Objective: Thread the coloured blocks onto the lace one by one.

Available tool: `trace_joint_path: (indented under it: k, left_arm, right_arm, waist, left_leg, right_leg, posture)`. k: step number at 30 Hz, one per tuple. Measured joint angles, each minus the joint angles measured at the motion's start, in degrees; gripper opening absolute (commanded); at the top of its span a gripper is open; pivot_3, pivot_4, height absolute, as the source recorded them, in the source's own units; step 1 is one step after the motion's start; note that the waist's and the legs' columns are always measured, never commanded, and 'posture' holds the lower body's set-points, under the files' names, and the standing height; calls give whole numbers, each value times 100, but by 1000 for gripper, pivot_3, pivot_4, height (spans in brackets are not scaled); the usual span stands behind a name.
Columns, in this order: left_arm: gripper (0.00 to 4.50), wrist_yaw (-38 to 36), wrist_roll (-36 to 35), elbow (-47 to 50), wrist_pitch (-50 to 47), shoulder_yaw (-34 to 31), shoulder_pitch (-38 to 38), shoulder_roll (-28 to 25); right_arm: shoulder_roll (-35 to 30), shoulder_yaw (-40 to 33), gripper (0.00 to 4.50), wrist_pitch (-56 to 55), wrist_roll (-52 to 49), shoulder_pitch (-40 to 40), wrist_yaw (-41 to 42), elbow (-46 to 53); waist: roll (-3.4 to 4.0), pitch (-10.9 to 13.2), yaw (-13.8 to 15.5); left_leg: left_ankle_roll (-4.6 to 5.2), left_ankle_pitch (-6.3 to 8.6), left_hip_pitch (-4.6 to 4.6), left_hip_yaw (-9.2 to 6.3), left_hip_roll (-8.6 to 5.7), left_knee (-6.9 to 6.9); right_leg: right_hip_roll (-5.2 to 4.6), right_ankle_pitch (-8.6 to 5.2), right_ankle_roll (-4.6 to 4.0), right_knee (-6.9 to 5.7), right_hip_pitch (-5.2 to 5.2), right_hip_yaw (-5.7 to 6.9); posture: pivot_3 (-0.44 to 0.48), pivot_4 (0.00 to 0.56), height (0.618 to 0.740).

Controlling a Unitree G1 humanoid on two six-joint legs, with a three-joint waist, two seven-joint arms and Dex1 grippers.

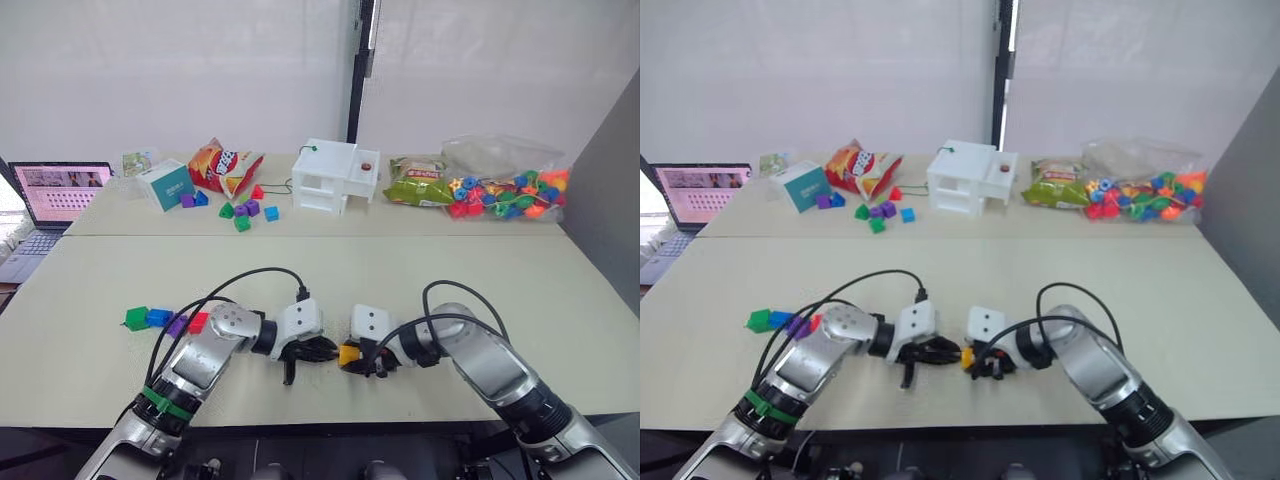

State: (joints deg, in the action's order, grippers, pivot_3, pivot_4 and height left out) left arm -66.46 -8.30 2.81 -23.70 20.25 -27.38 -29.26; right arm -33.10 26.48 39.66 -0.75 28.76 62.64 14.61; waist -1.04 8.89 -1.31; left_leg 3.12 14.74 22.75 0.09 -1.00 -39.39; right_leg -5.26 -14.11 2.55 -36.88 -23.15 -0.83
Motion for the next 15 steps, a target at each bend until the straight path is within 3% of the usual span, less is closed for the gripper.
trace_joint_path:
  k: [6, 9, 15]
  left_arm:
    - [3825, -212, -67, 199, -20, 66, -190, -274]
    - [3831, -210, -43, 220, -52, 135, -338, -257]
    - [3831, 68, 292, 47, 52, 643, -451, 325]
  right_arm:
    - [-111, -175, 4361, 311, -70, -110, -273, 299]
    - [-341, -293, 4435, 448, -168, -221, -291, 498]
    - [-1093, -763, 4435, 448, -445, -801, -268, 990]
  waist:
    - [2, 1, 69]
    - [2, 2, 162]
    - [1, 2, 270]
  left_leg:
    - [-1, 0, 28, -1, -9, 4]
    - [-1, 0, 61, 0, -20, 4]
    - [6, 2, 111, 2, -38, -26]
  right_leg:
    - [-13, -1, -1, 5, -24, 3]
    - [-24, 2, 4, 12, -48, 7]
    - [-36, 7, 17, 11, -83, 7]
  posture:
    - [0, 150, 740]
    - [0, 150, 740]
    - [0, 150, 740]
